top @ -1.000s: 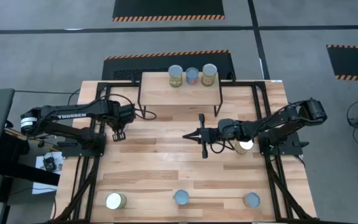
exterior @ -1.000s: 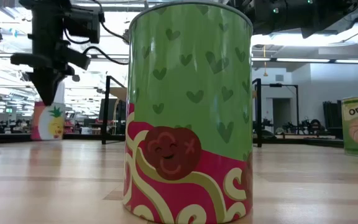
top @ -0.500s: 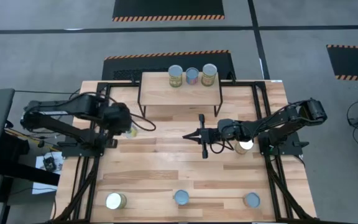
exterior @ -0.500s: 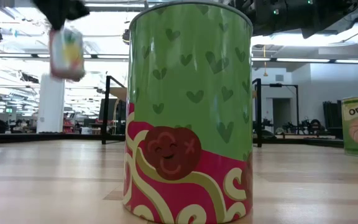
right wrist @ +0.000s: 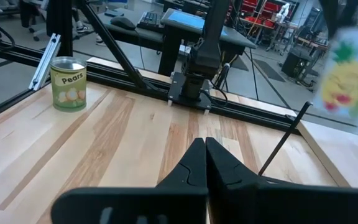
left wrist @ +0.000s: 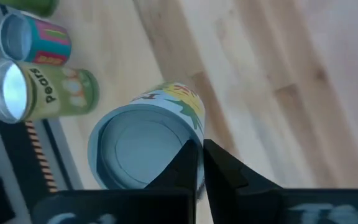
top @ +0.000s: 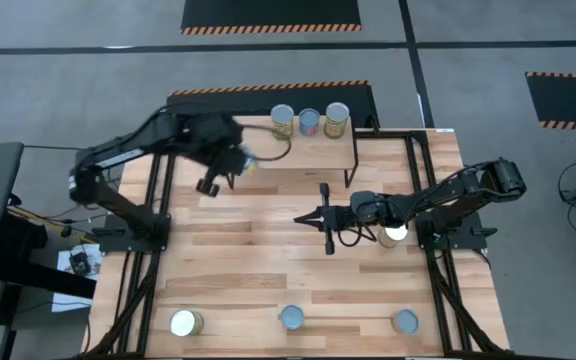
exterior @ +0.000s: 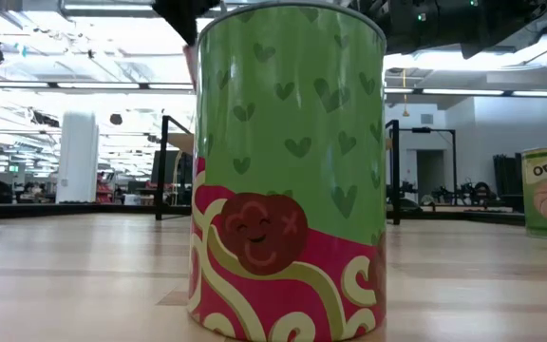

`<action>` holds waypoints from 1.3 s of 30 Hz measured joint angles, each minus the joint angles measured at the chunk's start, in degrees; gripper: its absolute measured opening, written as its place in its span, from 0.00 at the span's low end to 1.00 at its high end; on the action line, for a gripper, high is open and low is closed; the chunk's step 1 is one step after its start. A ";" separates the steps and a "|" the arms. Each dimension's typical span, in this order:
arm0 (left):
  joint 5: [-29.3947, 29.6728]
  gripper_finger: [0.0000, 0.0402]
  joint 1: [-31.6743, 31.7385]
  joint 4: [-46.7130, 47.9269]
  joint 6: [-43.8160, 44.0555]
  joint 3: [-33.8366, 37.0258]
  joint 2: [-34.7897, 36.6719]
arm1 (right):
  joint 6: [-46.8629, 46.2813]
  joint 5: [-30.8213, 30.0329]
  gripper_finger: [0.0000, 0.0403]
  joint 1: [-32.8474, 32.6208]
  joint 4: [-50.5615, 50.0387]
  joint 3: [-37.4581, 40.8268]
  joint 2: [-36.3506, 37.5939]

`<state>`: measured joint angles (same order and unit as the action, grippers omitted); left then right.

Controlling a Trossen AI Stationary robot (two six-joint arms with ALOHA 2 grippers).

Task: Pick and place cans onto a shelf
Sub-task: Put the top left pink small can on the shelf

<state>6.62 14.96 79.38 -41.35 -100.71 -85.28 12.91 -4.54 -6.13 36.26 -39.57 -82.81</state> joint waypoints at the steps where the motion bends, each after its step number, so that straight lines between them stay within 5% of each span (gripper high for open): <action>1: -0.11 0.00 1.22 -0.23 -1.97 0.00 -0.77 | 0.00 0.00 0.01 0.00 0.01 0.00 0.00; 11: -0.58 0.00 9.57 -2.60 -12.60 -0.10 -4.25 | 0.03 0.07 0.01 0.00 -0.18 0.00 0.00; 16: -7.13 0.00 14.78 -3.42 -14.48 -0.09 -4.94 | 0.04 0.09 0.01 0.00 -0.20 0.00 0.00; 21: -7.77 0.00 18.45 -5.50 -15.84 -0.09 -6.04 | 0.04 0.08 0.01 0.00 -0.22 0.00 0.00; 39: -6.68 0.01 22.08 -13.59 -22.82 -0.04 -7.77 | 0.00 0.07 0.01 -0.23 -0.23 0.00 0.00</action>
<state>-0.07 37.04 65.80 -64.17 -100.75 -93.06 12.91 -4.47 -6.36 36.03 -39.57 -82.81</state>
